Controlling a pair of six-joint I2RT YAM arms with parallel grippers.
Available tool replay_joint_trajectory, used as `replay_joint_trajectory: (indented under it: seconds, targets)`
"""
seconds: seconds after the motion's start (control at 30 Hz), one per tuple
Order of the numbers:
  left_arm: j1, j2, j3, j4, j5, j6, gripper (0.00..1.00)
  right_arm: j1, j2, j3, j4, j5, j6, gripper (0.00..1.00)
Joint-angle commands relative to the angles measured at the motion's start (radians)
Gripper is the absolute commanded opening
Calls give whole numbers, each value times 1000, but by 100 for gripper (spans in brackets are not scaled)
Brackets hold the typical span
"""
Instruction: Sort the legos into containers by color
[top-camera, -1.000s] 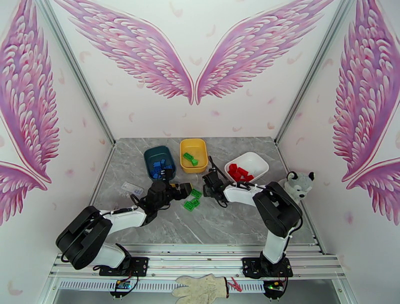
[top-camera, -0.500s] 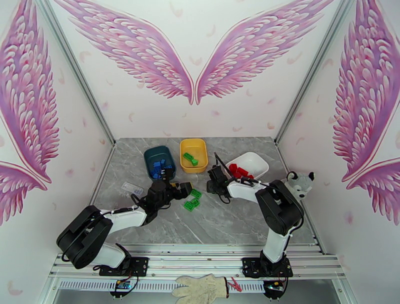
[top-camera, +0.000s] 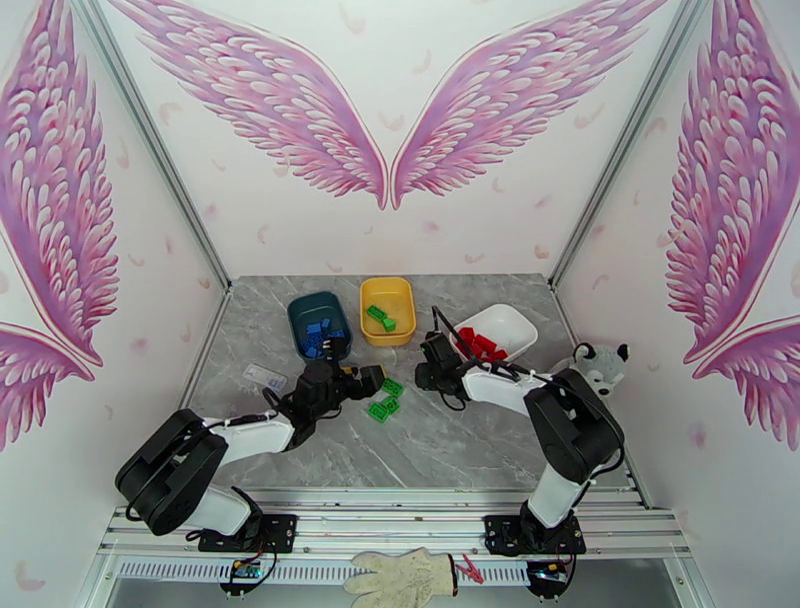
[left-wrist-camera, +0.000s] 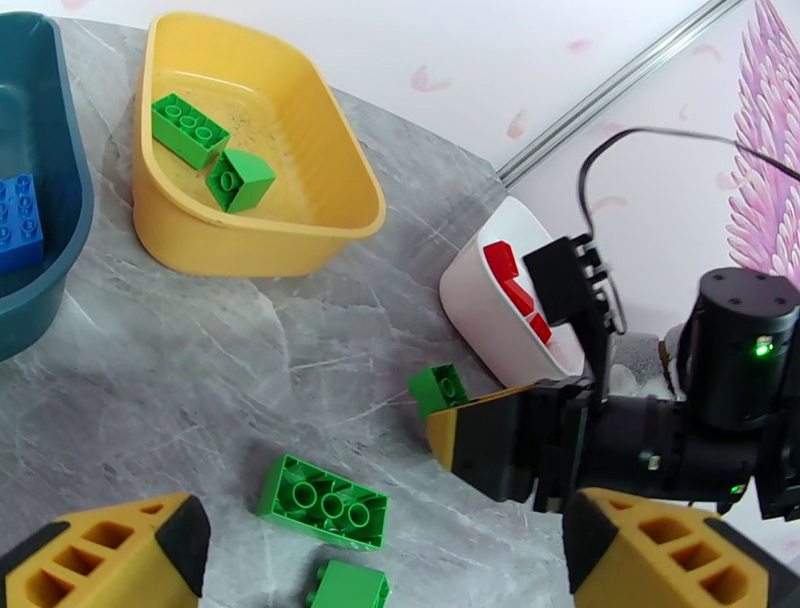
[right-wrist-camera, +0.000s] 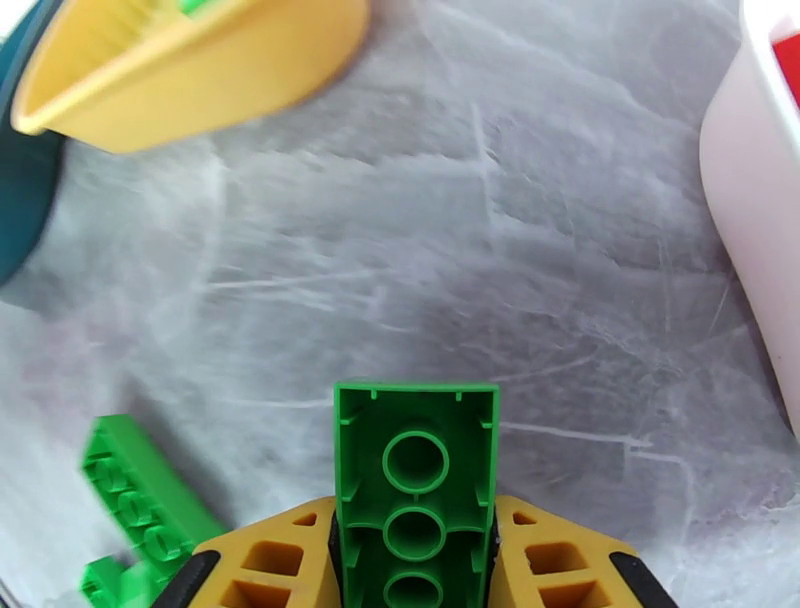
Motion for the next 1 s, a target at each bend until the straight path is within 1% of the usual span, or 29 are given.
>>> replay_joint_trajectory:
  seconds: [0.0,0.17,0.33,0.5,0.67,0.73,0.83,0.9,0.97]
  targets:
    - [33,16,14,31,36,-15,99,12,-49,23,3,-68,17,28]
    - [75,10,-12,61,61,-36,99,11,-18,117,-13,-117,19,29]
    - [82,2,-20,65,63,-37,99,12,64,265,-44,-135,23,31]
    - [90,-10,-25,65,68,-38,99,11,173,431,-82,-120,26,34]
    - [98,-39,-38,60,67,-37,99,9,282,600,-132,-67,22,36]
    - [104,-56,-46,53,65,-34,99,7,326,673,-156,-47,12,40]
    - [116,-85,-61,46,59,-31,99,8,383,784,-222,-34,0,51]
    - [123,-103,-68,38,59,-30,99,8,401,825,-247,-34,-4,56]
    - [129,-120,-74,31,58,-28,99,8,397,830,-253,-36,-2,61]
